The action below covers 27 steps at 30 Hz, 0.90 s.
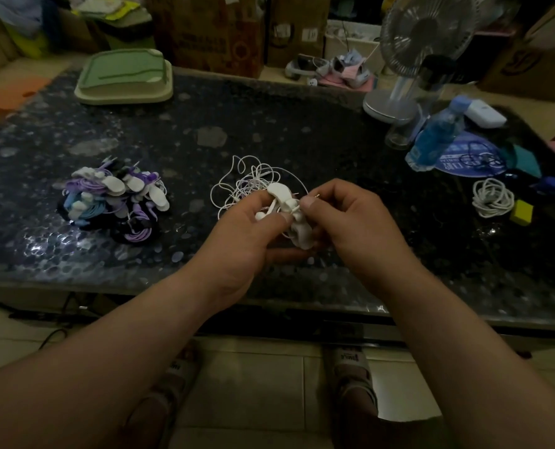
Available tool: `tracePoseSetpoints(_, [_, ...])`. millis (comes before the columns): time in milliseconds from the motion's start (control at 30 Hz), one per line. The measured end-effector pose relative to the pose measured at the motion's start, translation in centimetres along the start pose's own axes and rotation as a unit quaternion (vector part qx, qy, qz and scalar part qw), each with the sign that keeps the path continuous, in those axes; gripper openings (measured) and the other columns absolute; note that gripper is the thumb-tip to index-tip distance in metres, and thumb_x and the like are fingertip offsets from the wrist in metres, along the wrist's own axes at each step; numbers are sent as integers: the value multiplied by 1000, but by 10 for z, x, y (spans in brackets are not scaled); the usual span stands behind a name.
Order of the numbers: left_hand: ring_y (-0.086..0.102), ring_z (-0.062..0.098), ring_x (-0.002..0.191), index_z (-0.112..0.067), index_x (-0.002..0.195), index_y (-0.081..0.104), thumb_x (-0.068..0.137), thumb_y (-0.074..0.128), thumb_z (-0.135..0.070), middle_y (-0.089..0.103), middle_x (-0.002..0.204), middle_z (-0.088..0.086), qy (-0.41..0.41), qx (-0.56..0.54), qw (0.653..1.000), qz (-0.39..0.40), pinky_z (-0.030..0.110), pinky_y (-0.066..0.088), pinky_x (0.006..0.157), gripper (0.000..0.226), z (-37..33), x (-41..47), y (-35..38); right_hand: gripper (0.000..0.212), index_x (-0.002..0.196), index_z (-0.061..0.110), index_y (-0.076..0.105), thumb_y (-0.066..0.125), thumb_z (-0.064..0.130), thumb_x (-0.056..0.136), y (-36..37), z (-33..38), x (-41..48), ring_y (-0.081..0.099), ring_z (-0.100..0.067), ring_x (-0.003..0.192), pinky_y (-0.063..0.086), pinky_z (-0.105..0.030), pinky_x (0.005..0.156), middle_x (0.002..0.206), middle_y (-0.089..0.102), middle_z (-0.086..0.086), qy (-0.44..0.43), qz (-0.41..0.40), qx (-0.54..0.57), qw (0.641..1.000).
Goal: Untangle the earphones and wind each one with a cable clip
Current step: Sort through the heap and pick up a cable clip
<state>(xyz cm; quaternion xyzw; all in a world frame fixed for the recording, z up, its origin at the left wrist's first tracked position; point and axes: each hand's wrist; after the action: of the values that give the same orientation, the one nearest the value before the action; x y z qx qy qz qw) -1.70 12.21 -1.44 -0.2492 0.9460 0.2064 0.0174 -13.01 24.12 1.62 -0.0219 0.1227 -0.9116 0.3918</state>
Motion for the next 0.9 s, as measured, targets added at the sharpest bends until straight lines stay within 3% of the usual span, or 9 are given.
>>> tracePoseSetpoints(133, [77,27,89,-7,122,62,104,56,-8,77,102,14,8,12,1000,-21,38,63,71,20,1,0,1,10,96,14,72,67,22,100,2,0,-2,71,-6,68,56,-21,60,82,76,-1,-4,-10,-8,1000])
tracePoseSetpoints(267, [73,33,97,-1,127,60,104,57,-19,69,121,25,4,3,999,-43,58,61,86,29,2,1,1,10,94,16,71,68,24,100,7,-1,-3,70,-7,66,59,-24,61,75,74,3,-28,-15,-53,998])
tracePoseSetpoints(433, [74,32,98,-3,131,59,108,51,-16,71,119,22,-5,10,1000,-25,50,62,82,28,2,2,-1,10,95,19,71,64,23,101,6,-2,0,70,-4,66,56,-21,59,77,74,8,-3,-17,-53,998])
tracePoseSetpoints(633, [71,30,92,-8,118,64,109,38,-12,72,109,20,-2,16,1000,-26,44,61,75,28,2,3,-1,13,95,20,71,66,30,101,9,-5,2,70,-4,69,54,-19,59,80,75,7,-7,-13,-65,998])
tracePoseSetpoints(767, [72,30,97,-9,124,65,103,33,-8,75,114,16,-4,25,999,-27,38,58,70,38,-2,6,-7,17,95,18,72,66,33,101,15,-9,5,73,-17,83,60,-40,75,87,76,0,7,-57,-7,998])
tracePoseSetpoints(900, [71,36,112,-4,129,62,103,32,-4,72,122,20,9,10,1000,-18,42,60,80,40,-6,0,-14,17,97,20,69,62,34,103,25,-5,7,73,-18,86,62,-44,81,91,76,0,-11,-71,-8,997])
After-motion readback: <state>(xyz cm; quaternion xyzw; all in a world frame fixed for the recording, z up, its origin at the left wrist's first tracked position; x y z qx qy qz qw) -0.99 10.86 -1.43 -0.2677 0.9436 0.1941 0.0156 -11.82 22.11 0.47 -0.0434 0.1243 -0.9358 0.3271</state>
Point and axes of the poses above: each hand's wrist, its own x-axis towards the middle knuckle, its own y-axis out of the palm, z = x × y
